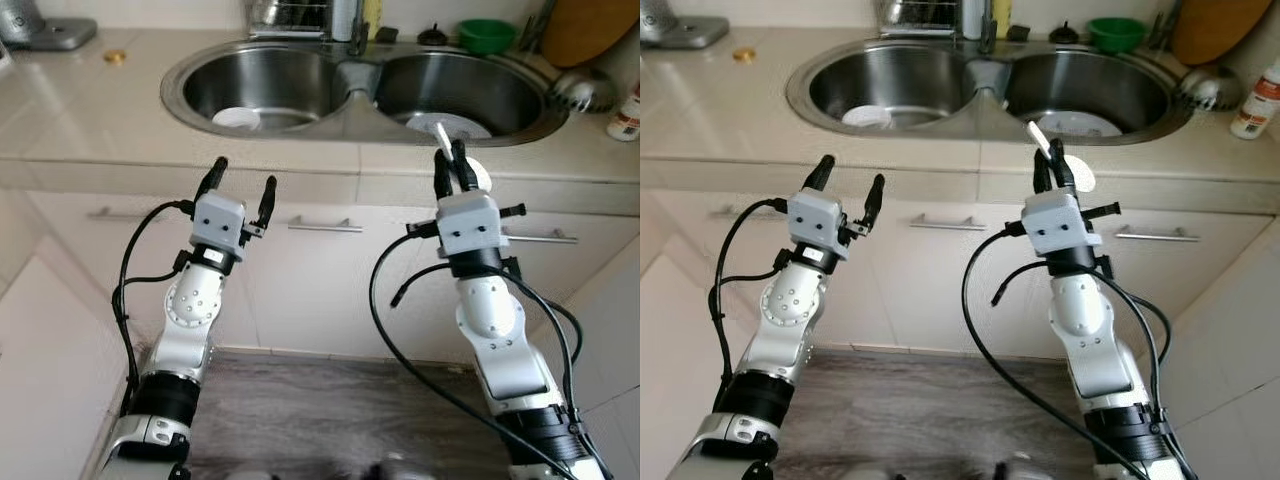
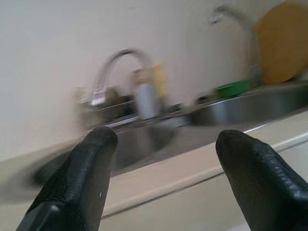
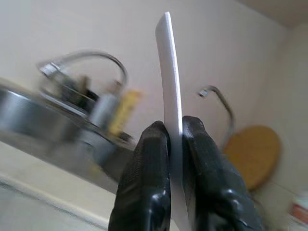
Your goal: Kitchen organization
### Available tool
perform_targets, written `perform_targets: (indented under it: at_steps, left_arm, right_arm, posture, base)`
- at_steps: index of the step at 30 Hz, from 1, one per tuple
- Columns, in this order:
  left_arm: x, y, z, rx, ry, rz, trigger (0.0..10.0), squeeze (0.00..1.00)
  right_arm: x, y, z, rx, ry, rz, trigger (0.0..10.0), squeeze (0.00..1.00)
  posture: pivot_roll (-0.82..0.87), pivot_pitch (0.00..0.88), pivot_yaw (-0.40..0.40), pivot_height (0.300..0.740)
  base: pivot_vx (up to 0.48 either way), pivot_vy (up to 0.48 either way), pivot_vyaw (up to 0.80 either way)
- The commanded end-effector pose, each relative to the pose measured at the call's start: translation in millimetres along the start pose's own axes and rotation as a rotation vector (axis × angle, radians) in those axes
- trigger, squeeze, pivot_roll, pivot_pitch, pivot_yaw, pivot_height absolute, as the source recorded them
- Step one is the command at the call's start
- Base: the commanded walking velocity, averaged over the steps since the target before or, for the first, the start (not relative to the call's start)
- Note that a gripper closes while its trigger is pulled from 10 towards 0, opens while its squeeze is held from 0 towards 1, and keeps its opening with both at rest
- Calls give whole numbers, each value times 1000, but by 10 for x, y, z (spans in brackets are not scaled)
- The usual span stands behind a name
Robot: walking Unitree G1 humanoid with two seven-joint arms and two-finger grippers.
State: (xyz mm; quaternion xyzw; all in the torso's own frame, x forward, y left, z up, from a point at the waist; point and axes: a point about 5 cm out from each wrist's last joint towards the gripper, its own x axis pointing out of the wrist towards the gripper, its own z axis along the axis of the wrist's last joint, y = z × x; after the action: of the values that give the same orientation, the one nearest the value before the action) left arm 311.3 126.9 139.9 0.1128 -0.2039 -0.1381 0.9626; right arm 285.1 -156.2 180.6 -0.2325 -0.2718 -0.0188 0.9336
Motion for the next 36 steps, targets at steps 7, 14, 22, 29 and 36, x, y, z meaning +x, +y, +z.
perform_targets:
  at_steps: [7,14,22,29,36]
  left_arm:
    - [45,135,69,41,-34,23,10000,0]
    - [85,190,133,46,-60,52,10000,0]
    - [83,194,130,48,-60,56,10000,0]
    - [83,191,126,46,-58,58,10000,0]
    - [82,188,124,46,-57,58,10000,0]
  right_arm:
    - [59,21,97,22,-43,-12,10000,0]
    - [77,-3,118,24,-52,-21,10000,0]
    - [87,15,127,25,-54,-16,10000,0]
    - [86,17,116,30,-47,-15,10000,0]
    - [89,50,89,55,-27,9,10000,0]
  posture:
    - [72,0,-22,740]
    - [72,0,-22,740]
    - [74,0,-23,740]
    - [73,0,-24,740]
    - [75,0,-24,740]
  base:
    - [303,0,0]
    - [302,0,0]
    - [302,0,0]
    - [303,0,0]
    - [300,0,0]
